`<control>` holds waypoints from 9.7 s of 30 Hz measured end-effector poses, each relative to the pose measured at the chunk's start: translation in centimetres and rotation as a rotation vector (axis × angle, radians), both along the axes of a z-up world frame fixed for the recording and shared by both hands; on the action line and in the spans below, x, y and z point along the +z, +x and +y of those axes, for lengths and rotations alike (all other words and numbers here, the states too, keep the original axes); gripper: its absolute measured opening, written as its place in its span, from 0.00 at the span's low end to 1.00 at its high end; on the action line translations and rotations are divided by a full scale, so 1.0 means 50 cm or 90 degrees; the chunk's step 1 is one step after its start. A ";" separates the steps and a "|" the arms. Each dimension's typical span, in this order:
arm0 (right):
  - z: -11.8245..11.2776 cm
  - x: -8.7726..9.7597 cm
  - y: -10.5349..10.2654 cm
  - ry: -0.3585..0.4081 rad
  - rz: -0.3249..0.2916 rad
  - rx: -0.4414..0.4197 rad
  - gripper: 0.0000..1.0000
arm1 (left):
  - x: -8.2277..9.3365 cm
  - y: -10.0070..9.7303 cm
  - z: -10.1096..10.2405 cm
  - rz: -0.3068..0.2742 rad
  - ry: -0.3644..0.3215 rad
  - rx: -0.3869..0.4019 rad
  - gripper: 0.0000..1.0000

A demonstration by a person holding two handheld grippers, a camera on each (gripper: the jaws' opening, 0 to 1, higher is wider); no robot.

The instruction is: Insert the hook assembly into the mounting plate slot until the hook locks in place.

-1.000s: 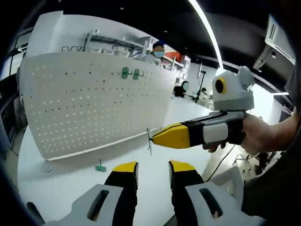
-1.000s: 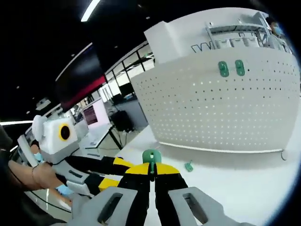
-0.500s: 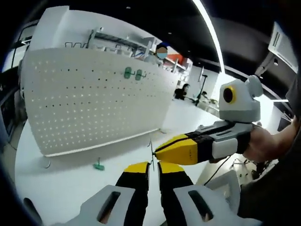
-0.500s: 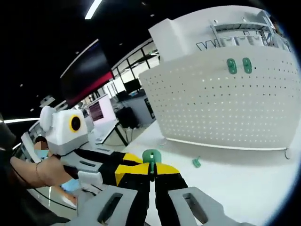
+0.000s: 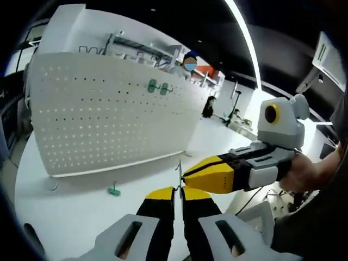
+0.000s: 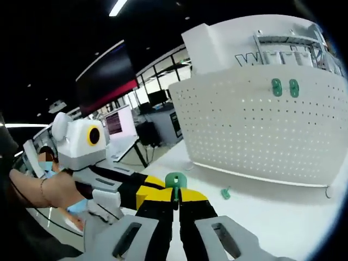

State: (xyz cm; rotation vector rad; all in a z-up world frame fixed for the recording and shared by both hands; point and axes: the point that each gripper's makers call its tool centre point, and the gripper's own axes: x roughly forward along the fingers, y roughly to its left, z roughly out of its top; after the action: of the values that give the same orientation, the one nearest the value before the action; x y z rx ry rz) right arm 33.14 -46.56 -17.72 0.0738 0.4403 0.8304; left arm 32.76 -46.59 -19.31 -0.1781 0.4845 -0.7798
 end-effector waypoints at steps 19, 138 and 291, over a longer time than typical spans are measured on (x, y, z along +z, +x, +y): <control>0.009 0.023 0.017 -0.019 -0.054 0.012 0.03 | 0.015 0.016 0.003 0.008 -0.035 0.016 0.02; -0.438 0.206 0.478 -0.055 -0.294 -0.416 0.00 | 0.045 0.012 -0.005 -0.125 -0.053 0.061 0.95; -0.389 0.087 0.275 -0.086 -0.247 -0.350 0.19 | 0.072 -0.054 0.028 -0.150 -0.028 0.078 0.84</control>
State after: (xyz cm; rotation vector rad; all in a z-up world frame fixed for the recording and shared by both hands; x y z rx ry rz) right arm 46.90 -66.01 -13.35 -0.0893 0.0945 0.2602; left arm 30.06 -45.17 -15.73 -0.1525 0.2318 -0.6810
